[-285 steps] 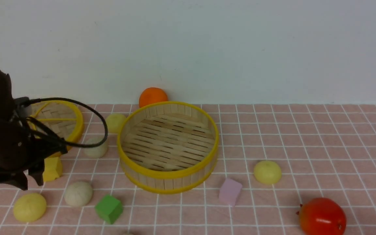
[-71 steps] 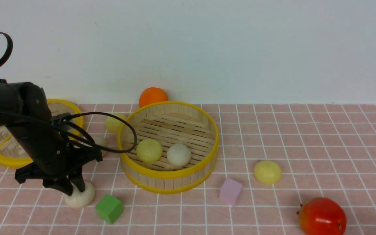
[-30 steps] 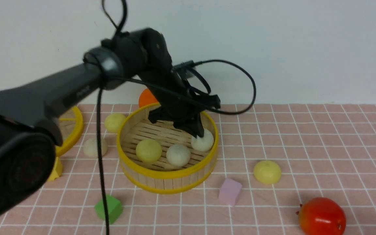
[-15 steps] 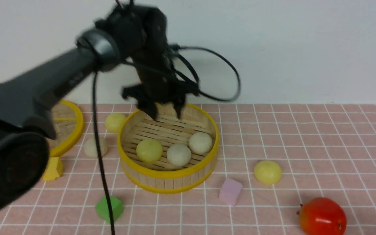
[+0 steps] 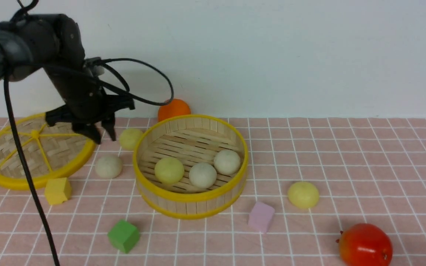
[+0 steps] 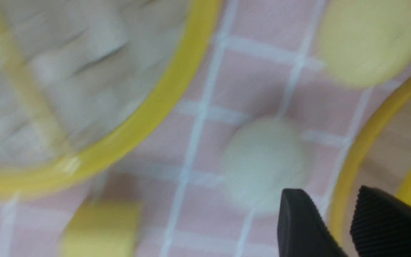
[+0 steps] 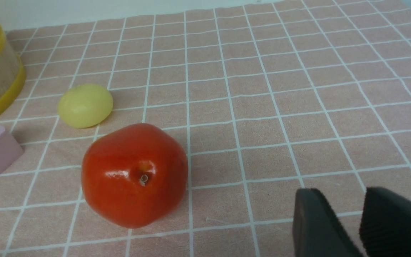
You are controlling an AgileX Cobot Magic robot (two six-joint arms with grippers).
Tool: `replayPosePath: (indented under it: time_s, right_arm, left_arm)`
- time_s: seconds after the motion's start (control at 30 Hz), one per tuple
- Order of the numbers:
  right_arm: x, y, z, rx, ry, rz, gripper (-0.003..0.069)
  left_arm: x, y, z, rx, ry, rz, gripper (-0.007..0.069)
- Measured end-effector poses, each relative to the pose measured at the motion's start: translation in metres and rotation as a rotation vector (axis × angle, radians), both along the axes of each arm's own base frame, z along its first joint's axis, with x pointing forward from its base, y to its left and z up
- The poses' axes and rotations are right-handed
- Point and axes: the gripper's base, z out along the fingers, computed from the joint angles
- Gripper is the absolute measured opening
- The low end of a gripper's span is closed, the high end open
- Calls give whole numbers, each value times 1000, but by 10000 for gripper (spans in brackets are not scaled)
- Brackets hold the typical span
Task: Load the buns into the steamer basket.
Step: Use the left arm to grab a steamed stuffed bun
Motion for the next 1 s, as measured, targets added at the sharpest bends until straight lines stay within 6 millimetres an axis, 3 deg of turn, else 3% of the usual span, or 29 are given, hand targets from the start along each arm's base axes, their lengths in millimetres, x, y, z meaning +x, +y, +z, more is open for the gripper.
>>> replayPosePath:
  time_s: [0.13,0.37,0.73,1.0]
  right_arm:
    - [0,0,0,0,0,0,239]
    - [0,0,0,0,0,0,239]
    - [0,0,0,0,0,0,239]
    - [0,0,0,0,0,0,239]
  left_arm:
    - [12,-13,-13,-52,-73,-23,263]
    - [27,-11,-32,-32,-118,16,295]
    - [36,-12,-34,-34,-211,15,296]
    - [41,-13,-61,-24,-170,14,296]
